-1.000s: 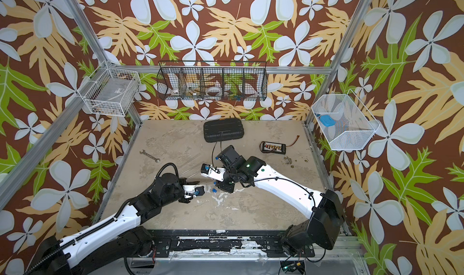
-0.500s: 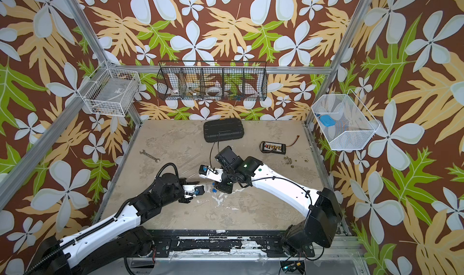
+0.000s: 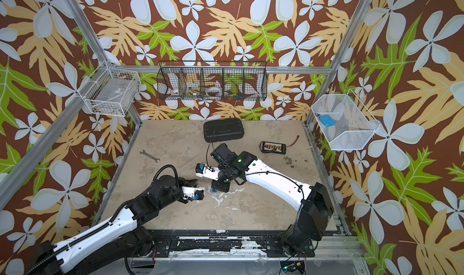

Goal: Insert stoppers into test tubes
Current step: Insert the stopper into the test tube.

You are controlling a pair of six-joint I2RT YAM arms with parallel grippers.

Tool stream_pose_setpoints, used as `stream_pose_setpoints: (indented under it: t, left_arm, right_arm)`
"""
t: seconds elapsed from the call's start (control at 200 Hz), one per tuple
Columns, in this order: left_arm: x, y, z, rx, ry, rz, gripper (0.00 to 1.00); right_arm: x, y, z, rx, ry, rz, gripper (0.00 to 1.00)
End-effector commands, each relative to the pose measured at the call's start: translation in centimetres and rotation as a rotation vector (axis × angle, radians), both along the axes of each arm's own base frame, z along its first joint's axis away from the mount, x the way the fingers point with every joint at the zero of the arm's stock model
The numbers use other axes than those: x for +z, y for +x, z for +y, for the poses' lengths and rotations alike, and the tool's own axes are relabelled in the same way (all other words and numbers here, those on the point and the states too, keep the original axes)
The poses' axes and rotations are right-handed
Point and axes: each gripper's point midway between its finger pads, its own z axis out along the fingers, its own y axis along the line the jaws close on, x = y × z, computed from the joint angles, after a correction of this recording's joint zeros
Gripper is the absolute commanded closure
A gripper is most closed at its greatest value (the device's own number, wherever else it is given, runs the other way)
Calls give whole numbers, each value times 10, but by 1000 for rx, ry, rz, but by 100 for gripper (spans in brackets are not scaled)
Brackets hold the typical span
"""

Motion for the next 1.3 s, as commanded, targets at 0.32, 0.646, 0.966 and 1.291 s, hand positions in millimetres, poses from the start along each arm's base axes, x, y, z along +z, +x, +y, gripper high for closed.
stream_pose_setpoints:
  t: [0.32,0.646,0.966,1.291]
  left_arm:
    - [29,-37,-41,-361,-67,-148,100]
    - [25,-49,-48,-457,-24,-171,100]
    - [21,-48,-46,-440,-4,-175,100]
    - [5,-33,-27,-297,48,-136,100]
  right_arm:
    - [56,20,72,84,326,-46,86]
    - [58,20,79,106,351,-32,86]
    - [59,21,77,109,358,-26,78]
    - [70,42,38,-53,386,-5,50]
